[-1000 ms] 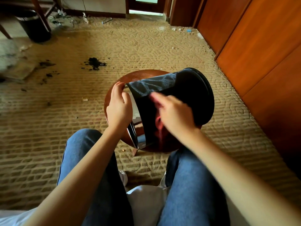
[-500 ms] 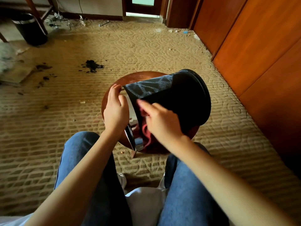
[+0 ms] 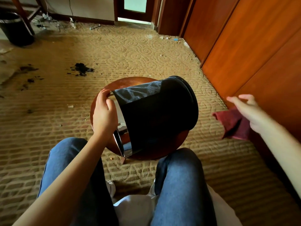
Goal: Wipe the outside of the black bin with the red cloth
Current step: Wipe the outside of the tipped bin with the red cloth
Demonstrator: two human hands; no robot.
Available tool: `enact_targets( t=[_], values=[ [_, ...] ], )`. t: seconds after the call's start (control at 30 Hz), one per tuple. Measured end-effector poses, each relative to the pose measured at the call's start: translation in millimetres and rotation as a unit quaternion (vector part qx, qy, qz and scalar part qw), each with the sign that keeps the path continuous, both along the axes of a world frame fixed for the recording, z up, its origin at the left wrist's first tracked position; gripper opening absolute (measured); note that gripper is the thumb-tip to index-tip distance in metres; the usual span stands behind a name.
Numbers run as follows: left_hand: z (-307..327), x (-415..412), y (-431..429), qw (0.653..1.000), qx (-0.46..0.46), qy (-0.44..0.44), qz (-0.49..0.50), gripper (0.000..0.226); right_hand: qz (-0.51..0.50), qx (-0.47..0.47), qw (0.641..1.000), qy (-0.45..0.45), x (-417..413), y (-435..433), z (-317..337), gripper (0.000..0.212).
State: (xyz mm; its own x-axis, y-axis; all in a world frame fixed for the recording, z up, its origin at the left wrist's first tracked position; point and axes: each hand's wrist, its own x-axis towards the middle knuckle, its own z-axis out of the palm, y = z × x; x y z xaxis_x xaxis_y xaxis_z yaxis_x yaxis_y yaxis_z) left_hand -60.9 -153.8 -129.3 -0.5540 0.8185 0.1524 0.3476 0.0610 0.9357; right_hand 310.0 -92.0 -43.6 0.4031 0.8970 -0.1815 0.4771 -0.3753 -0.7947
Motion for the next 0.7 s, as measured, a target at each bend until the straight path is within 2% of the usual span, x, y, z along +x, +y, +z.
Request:
enact_targets(
  t=[0.1, 0.23, 0.33, 0.43, 0.53, 0.63, 0.7],
  values=[
    [-2, 2, -3, 1.0, 0.006, 0.005, -0.001, 0.051, -0.036, 0.009, 0.997, 0.068, 13, 1, 4, 0.053],
    [-3, 3, -4, 1.0, 0.01, 0.006, -0.005, 0.053, 0.016, 0.055, 0.995, 0.084, -15, 0, 6, 0.044],
    [-2, 3, -5, 1.0, 0.008, 0.008, -0.003, 0.054, 0.093, 0.125, 0.988, 0.002, -55, -1, -6, 0.041],
    [-2, 3, -7, 1.0, 0.0, 0.01, 0.001, 0.05, 0.153, 0.21, 0.964, -0.057, -95, -7, -20, 0.041],
    [-2, 3, -7, 1.0, 0.003, 0.006, -0.002, 0.051, 0.203, 0.252, 0.939, -0.114, -112, -7, -35, 0.037],
    [-2, 2, -6, 1.0, 0.007, 0.001, -0.005, 0.051, 0.237, 0.29, 0.901, -0.219, -103, -3, -47, 0.032],
    [-2, 3, -7, 1.0, 0.005, 0.005, -0.005, 0.055, 0.241, 0.319, 0.858, -0.322, -91, -1, -54, 0.036]
  ],
)
